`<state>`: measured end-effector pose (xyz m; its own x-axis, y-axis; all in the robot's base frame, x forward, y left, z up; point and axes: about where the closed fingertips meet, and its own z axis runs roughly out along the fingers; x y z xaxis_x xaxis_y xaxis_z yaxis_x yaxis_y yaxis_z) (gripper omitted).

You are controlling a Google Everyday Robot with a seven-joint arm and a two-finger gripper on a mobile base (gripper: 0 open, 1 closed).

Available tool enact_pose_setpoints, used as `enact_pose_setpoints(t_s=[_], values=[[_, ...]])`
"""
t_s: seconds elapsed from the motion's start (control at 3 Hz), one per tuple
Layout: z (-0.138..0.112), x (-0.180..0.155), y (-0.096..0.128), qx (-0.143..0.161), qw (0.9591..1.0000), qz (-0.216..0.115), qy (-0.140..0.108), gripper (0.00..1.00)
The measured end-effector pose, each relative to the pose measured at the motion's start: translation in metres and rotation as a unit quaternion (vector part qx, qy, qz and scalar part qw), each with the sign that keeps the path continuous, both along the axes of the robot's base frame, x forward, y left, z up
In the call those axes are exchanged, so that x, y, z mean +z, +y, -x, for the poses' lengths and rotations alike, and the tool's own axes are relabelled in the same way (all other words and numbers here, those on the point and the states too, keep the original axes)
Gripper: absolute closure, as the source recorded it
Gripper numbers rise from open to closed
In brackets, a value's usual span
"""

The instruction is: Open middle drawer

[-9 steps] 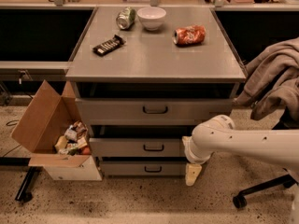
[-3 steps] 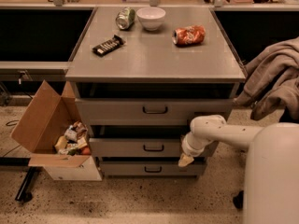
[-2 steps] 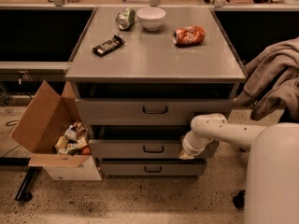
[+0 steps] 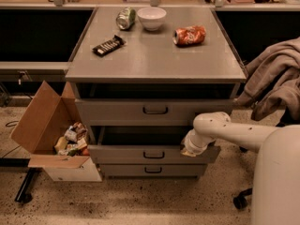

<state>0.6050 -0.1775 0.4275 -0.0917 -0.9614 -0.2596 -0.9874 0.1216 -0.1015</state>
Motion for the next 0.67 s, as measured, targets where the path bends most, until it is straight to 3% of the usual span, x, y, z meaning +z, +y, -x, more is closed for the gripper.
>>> enact_pose_setpoints(t_s=[0.33,0.67], values=[[-0.0001,0.0053,0.0000,0.000,1.0000,0.000,0.000,0.73],[-0.0001,0.0053,0.0000,0.000,1.0000,0.000,0.000,0.42]])
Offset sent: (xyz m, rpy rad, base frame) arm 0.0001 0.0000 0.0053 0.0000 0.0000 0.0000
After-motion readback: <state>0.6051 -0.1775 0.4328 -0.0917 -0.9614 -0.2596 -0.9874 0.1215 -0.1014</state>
